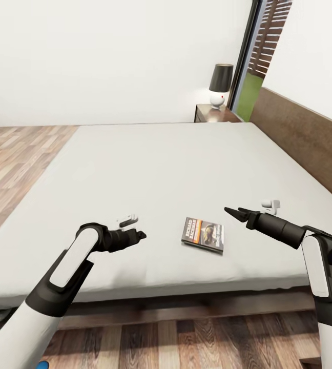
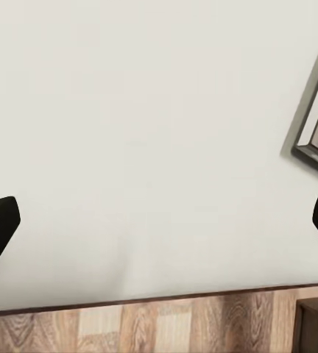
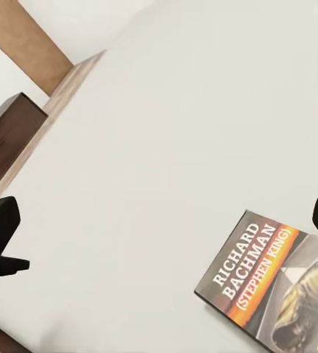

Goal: In the bedroom, move the book from the bed onto either nightstand, and place the two sandals side by side next to the bed.

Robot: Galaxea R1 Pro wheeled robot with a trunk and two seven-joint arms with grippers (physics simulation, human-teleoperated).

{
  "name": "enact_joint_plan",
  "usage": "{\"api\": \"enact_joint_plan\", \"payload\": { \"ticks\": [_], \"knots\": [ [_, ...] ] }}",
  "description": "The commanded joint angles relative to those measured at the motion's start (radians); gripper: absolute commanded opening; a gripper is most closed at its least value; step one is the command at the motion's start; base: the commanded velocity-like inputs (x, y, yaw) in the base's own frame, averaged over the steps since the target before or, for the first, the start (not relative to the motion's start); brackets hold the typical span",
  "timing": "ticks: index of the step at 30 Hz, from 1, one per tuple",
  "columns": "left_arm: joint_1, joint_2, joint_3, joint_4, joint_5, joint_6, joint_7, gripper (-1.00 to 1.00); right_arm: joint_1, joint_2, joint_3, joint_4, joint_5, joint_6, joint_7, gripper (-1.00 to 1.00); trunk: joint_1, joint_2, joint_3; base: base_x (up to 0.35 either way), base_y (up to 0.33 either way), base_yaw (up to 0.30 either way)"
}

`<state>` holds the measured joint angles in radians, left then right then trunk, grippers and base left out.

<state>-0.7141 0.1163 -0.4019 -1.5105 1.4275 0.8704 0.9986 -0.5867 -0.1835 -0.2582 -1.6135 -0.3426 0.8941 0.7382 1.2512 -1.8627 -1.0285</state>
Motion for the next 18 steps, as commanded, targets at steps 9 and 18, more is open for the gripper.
{"api": "enact_joint_plan", "payload": {
  "ticks": [9,18],
  "knots": [
    [0.010,0.007,-0.001,-0.004,0.002,-0.002,0.009,1.00,-0.001,0.000,-0.001,0.000,0.000,0.004,0.001,1.00,0.000,0.000,0.014,0.064,0.000,0.000],
    [0.017,0.018,-0.002,-0.002,0.001,-0.002,0.009,1.00,-0.001,0.000,-0.001,0.000,0.000,0.003,0.001,1.00,0.000,0.000,0.029,0.278,0.000,0.000]
  ]
}}
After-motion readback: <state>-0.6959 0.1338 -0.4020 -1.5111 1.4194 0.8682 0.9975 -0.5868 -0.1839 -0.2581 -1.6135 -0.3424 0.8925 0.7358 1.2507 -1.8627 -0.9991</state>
